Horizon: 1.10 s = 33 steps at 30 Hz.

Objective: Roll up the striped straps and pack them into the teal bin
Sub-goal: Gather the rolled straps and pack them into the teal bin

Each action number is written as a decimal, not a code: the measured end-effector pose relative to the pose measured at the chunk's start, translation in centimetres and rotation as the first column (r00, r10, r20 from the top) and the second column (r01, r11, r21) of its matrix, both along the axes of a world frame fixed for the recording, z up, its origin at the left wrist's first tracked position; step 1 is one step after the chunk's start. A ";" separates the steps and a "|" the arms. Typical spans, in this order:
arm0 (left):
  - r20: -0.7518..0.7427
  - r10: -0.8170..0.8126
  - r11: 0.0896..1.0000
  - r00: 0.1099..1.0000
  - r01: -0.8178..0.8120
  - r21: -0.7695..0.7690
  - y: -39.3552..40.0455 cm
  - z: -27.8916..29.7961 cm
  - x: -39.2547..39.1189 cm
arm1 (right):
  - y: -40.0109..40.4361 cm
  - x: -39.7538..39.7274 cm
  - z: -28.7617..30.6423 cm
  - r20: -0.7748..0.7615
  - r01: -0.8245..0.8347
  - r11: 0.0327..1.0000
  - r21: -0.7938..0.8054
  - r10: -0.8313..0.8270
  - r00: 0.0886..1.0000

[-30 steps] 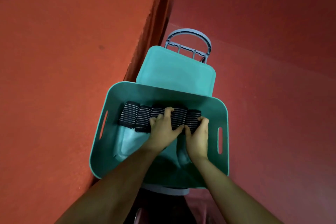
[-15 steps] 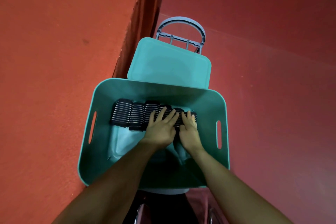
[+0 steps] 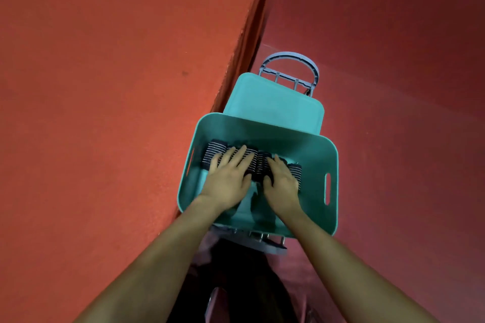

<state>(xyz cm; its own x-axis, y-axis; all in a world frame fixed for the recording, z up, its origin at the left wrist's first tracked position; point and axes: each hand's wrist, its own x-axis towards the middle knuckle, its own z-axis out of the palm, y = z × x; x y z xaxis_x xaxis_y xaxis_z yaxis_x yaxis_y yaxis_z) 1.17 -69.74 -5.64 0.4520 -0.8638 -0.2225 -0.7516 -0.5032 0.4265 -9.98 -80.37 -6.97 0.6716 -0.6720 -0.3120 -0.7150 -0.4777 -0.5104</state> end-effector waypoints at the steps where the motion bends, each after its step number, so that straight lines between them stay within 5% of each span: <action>1: -0.002 0.038 0.998 0.999 -0.038 -0.057 1.2 1.2 0.2 | 0.9 0.4 1.1 0.021 -0.024 1.000 -0.009 0.024 0.999; 9: 0.020 0.391 0.919 0.920 -0.389 -0.065 14.4 8.2 1.9 | 10.9 6.0 8.1 0.167 -0.293 0.953 -0.073 0.302 0.939; 15: 0.051 0.673 0.739 0.738 -0.672 -0.040 27.9 10.0 0.6 | 23.4 9.6 9.3 0.166 -0.594 0.803 -0.049 0.593 0.788; 24: 0.063 0.953 0.299 0.296 -0.954 -0.033 48.9 8.9 -6.0 | 45.4 10.9 8.4 0.178 -0.920 0.389 -0.043 0.909 0.376; 33: 0.158 0.973 -0.183 -0.171 -0.981 0.062 64.6 4.6 -15.3 | 63.7 6.3 4.9 0.081 -0.993 -0.098 0.071 0.992 -0.093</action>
